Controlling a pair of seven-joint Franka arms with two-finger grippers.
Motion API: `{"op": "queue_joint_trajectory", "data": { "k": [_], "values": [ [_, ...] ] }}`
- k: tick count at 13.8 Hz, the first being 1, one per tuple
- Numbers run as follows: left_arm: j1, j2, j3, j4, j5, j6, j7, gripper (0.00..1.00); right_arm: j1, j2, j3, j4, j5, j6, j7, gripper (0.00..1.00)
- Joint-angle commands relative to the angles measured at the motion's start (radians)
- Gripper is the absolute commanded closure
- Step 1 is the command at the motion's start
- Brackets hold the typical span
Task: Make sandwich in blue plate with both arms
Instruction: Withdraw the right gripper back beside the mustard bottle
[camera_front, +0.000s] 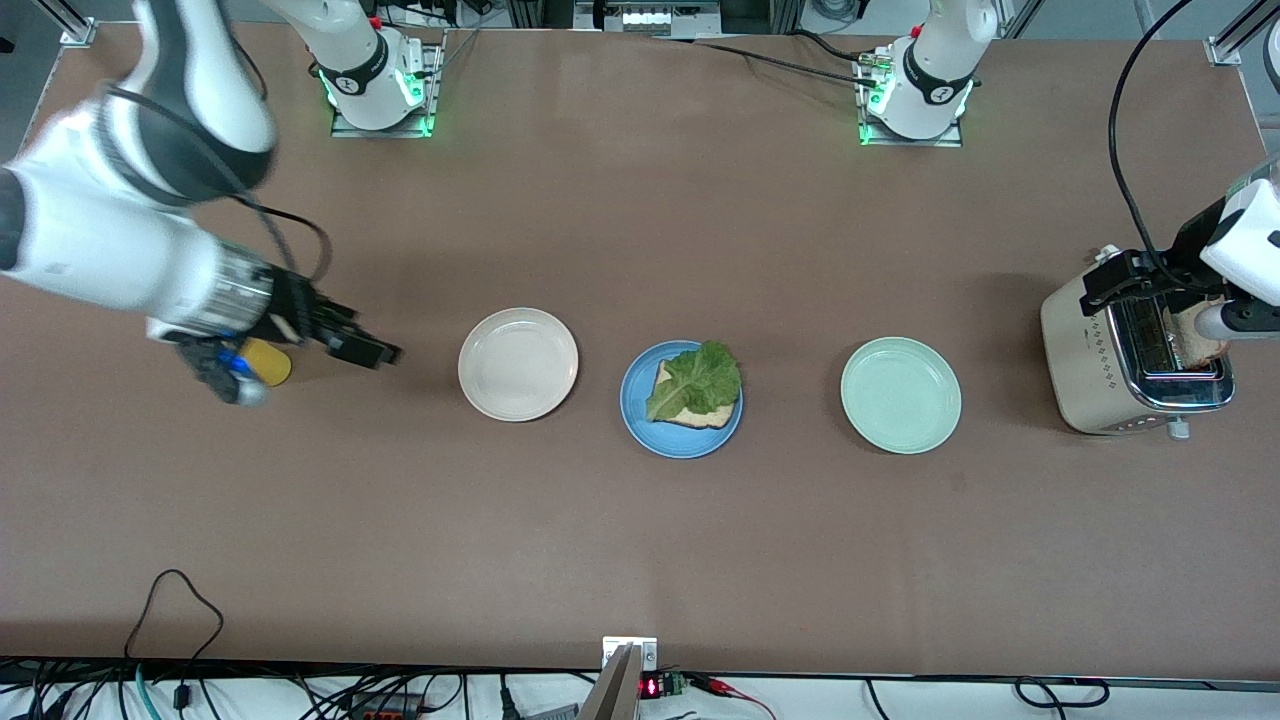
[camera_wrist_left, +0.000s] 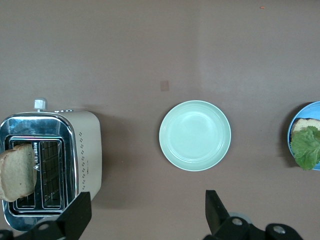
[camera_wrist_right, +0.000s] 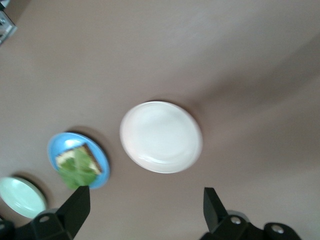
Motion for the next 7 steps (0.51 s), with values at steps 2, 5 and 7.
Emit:
{"op": "queue_joint_trajectory", "data": {
  "k": [2,5,7],
  "values": [
    [0.008,-0.009,-0.002,-0.002,-0.001,0.006,0.009,0.00,-0.103,-0.151,0.019,-0.116,-0.168,-0.081,-0.288,0.00],
    [0.002,-0.010,-0.003,-0.002,0.002,0.004,0.009,0.00,-0.165,-0.178,0.021,-0.116,-0.282,-0.112,-0.508,0.00],
    [0.003,-0.010,-0.003,-0.002,0.001,0.004,0.009,0.00,-0.186,-0.183,0.021,-0.117,-0.337,-0.110,-0.625,0.00]
  ]
}}
